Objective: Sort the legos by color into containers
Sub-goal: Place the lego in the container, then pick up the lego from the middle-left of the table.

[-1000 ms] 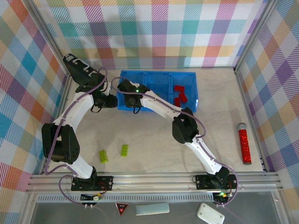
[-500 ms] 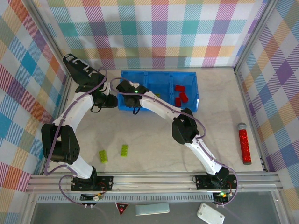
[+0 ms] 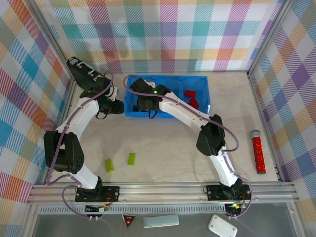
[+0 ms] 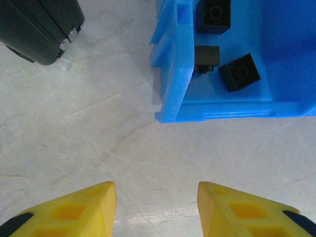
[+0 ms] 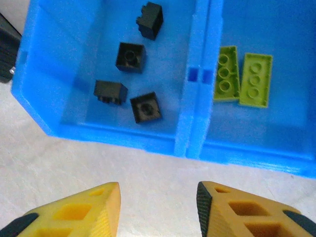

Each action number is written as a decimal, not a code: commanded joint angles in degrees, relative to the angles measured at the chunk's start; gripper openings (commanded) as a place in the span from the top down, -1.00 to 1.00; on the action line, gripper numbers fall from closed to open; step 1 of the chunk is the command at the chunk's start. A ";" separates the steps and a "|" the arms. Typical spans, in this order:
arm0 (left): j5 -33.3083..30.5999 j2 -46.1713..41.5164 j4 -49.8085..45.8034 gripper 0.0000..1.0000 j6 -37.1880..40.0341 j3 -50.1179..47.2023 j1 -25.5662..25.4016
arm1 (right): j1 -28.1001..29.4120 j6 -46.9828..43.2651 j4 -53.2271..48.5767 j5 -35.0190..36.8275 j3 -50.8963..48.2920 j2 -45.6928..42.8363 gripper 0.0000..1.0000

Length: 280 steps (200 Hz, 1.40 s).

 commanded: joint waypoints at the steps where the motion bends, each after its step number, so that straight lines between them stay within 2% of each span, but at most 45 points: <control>1: 0.88 0.57 0.20 0.06 -1.00 -1.04 -1.02 | 0.34 -1.27 1.15 -0.53 -5.48 -4.41 0.06; 94: -0.70 4.23 -4.84 0.05 -3.87 4.17 -5.04 | -1.80 0.02 8.14 -0.10 -32.89 -21.68 0.04; 137: -1.26 2.64 -6.38 0.05 -6.78 1.69 -7.18 | -4.50 0.28 11.23 -0.22 -43.18 -28.78 0.03; 204: -4.45 -3.62 -7.82 0.04 -12.58 -8.26 -13.49 | -8.28 -0.77 13.91 -1.74 -51.56 -35.65 0.03; 280: -6.50 -11.31 -7.95 0.02 -19.94 -20.00 -20.33 | -9.59 -1.13 14.95 -2.28 -54.80 -37.99 0.01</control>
